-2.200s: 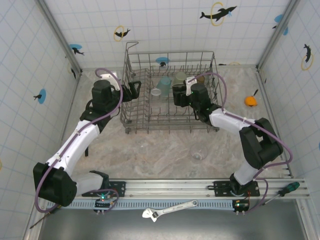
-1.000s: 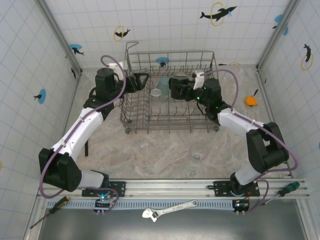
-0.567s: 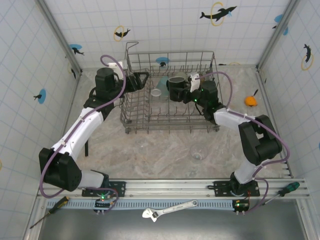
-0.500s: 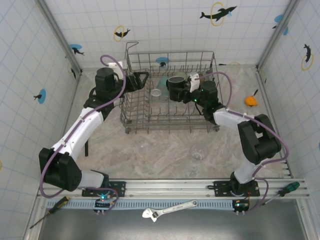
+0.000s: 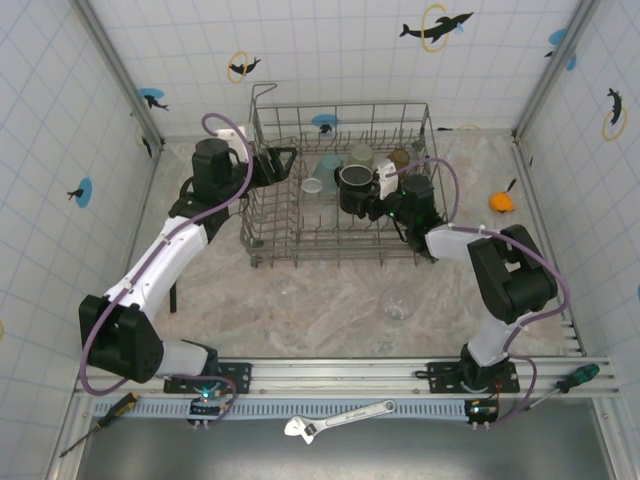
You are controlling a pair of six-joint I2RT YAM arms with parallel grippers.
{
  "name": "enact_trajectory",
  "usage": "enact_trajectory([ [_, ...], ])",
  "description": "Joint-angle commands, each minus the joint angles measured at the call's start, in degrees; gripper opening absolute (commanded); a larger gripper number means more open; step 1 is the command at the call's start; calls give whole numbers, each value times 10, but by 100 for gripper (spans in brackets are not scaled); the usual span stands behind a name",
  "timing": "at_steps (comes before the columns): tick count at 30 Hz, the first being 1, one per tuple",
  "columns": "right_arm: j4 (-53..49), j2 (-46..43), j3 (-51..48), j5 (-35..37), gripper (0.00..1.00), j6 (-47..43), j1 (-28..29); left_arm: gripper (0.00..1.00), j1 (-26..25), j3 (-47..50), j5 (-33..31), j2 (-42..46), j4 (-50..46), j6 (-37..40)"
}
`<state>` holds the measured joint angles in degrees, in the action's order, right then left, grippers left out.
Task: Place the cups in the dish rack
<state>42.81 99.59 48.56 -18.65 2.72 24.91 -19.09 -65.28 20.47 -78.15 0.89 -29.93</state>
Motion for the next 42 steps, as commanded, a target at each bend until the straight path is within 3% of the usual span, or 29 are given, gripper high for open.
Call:
enact_trajectory([
  [1, 24, -12, 7, -21, 22, -24, -4, 98, -1, 8, -7, 18, 10, 12],
  [9, -66, -21, 29, -10, 48, -23, -5, 98, -1, 9, -7, 23, 10, 13],
  [17, -105, -27, 35, 3, 66, -8, -4, 98, -2, 18, -10, 35, 12, 10],
  [26, -144, -56, 43, 29, 100, 23, 6, 98, -1, 25, -17, 49, 17, 10],
  [42, -266, -85, 126, 80, 100, 47, 30, 98, -1, 22, -18, 55, 8, 13],
])
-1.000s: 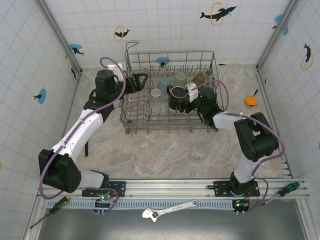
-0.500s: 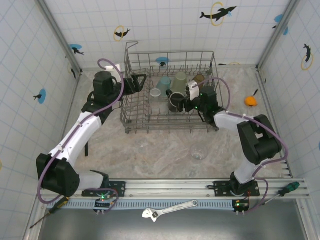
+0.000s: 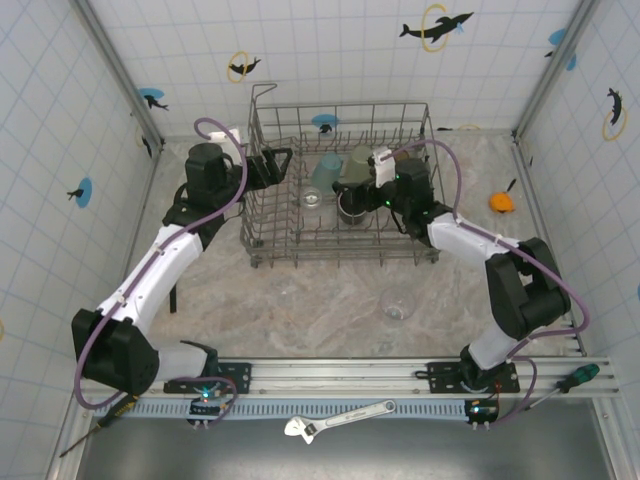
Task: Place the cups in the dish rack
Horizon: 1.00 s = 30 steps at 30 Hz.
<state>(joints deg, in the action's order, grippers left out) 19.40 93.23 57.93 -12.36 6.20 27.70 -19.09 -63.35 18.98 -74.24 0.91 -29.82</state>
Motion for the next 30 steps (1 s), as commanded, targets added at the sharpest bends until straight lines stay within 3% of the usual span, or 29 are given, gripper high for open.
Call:
enact_trajectory([
  [1, -39, -24, 36, 20, 100, 16, 3, 98, -1, 2, -5, 16, 6, 13],
  [11, -99, -73, 45, 43, 100, 54, 4, 98, -1, -10, -67, 26, -67, 13],
  [26, -204, -203, -31, 82, 100, 105, 3, 98, 8, -56, -295, 32, -263, -7],
  [30, -237, -240, -48, 91, 100, 109, 2, 98, 30, -69, -323, 27, -300, -32],
])
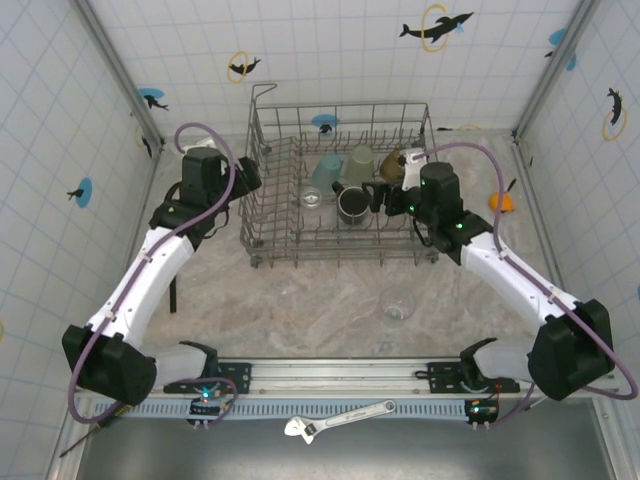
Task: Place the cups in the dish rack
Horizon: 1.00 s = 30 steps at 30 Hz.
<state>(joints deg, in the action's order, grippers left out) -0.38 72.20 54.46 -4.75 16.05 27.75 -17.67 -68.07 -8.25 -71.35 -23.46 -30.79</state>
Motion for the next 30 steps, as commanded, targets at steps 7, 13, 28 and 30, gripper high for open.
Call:
enact_trajectory([
  [7, -72, -84, -33, 10, 100, 24, -5, 98, 83, -32, -48, 2, -90, -49],
  [13, -93, -108, -52, 6, 100, 36, -8, 98, 162, -19, 2, -12, -107, -58],
  [28, -111, -109, -60, -25, 100, 57, -9, 98, 201, 51, 54, -89, -90, -50],
  [30, -110, -110, -65, -24, 100, 61, -9, 97, 206, 59, 57, -100, -85, -44],
])
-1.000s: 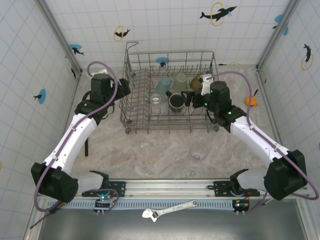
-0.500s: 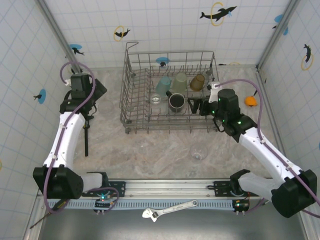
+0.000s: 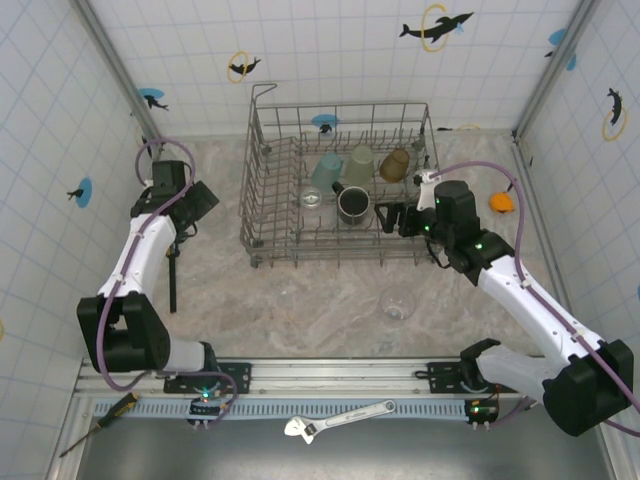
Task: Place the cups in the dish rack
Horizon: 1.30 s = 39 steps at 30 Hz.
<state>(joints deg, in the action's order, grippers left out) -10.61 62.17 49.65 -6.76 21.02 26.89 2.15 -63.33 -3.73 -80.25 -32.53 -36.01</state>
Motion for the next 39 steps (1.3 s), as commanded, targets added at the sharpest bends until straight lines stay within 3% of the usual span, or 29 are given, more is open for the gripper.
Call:
enact_trajectory([
  [1, -8, -9, -18, -4, 100, 13, 0, 97, 10, 14, 12, -16, 8, 9],
  [5, -6, -7, -18, -4, 100, 21, 2, 95, 18, 27, 22, -35, 13, 16],
  [12, 1, 3, -14, 0, 100, 30, 8, 80, 26, 50, 16, -61, 30, 10],
  [22, -7, 8, -3, 9, 100, 31, 21, 67, 31, 52, 21, -95, 61, 11],
  [31, -5, 12, 6, 8, 100, 39, 25, 32, 35, 49, 20, -132, 71, 13],
  [34, -9, 14, 13, 9, 100, 40, 28, 3, 41, 52, 23, -134, 71, 15],
  [39, -7, 9, 13, 13, 100, 49, 32, 0, 50, 59, 22, -113, 72, 15],
])
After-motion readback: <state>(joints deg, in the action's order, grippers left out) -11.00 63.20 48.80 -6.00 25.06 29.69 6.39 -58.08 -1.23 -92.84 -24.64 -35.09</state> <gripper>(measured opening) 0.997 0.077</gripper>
